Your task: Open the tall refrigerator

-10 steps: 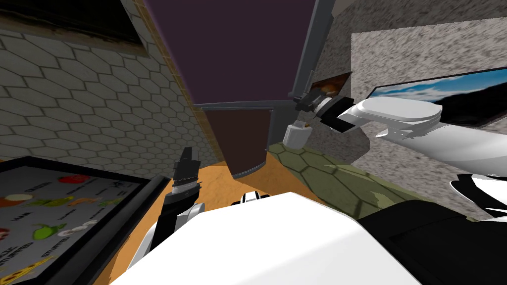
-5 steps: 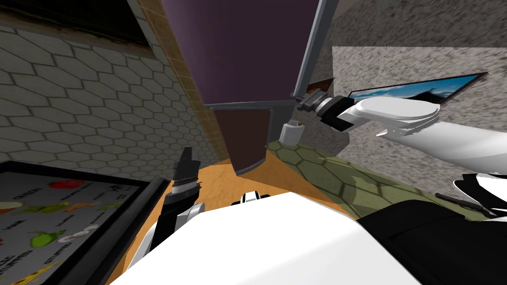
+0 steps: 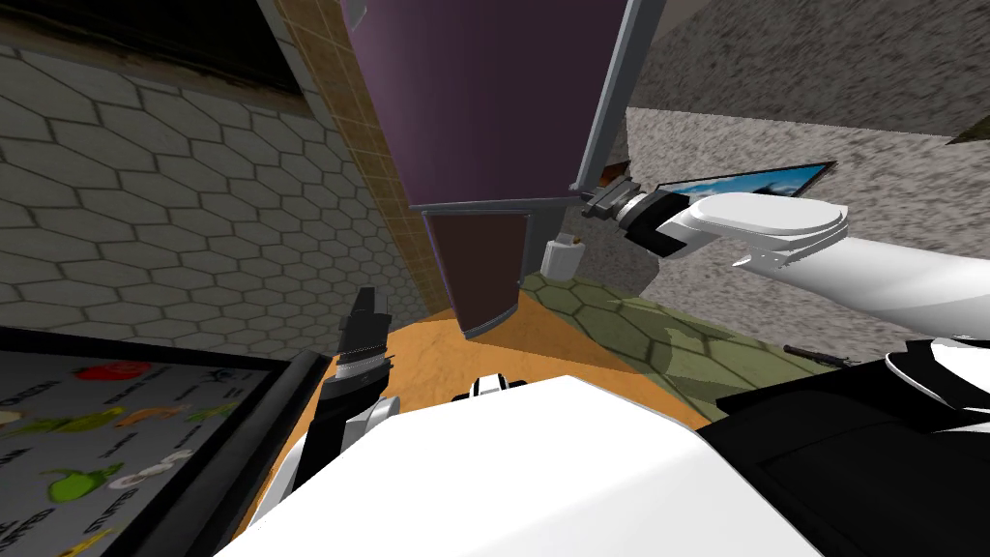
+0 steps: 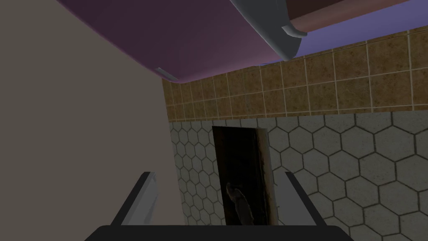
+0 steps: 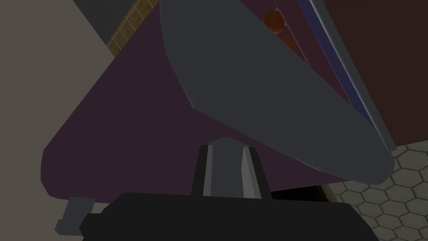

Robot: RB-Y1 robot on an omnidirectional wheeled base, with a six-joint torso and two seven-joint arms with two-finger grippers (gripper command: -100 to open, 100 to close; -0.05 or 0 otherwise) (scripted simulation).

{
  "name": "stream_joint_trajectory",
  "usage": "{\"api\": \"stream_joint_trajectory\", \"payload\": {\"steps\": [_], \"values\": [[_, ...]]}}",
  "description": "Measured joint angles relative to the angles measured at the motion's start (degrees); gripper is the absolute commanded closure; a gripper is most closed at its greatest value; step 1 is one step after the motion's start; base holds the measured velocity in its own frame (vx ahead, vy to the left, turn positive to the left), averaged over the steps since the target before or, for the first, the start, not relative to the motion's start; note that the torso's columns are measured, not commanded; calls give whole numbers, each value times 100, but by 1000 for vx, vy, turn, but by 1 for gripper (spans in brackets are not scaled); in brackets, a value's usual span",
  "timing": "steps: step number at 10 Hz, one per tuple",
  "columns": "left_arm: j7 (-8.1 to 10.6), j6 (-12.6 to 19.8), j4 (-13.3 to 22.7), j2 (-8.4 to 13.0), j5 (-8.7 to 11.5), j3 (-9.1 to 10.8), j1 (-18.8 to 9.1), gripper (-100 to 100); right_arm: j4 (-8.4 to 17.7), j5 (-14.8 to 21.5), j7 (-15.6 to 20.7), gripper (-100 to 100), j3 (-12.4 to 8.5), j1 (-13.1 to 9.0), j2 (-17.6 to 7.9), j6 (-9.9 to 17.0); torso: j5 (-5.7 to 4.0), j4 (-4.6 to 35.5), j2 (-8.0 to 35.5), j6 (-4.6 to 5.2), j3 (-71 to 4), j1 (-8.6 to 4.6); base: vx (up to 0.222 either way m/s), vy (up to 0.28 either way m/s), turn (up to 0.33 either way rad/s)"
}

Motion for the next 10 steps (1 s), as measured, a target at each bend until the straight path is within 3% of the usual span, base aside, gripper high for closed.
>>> {"api": "stream_joint_trajectory", "payload": {"steps": [5, 9, 10], "values": [[0, 0, 0, 0, 0, 0, 0, 0, 261, -43, 100, 100, -48, 122, -62, 87, 15, 3, -7, -17, -9, 10, -117, 230, -113], [0, 0, 0, 0, 0, 0, 0, 0, 455, -37, 154, 100, 40, 90, -151, 220, 12, 7, 8, 3, 3, 22, -134, 235, -110], [0, 0, 0, 0, 0, 0, 0, 0, 494, -58, 178, -100, 11, 140, -155, 231, 17, 10, -1, -8, -4, 17, -40, 104, -148]]}}
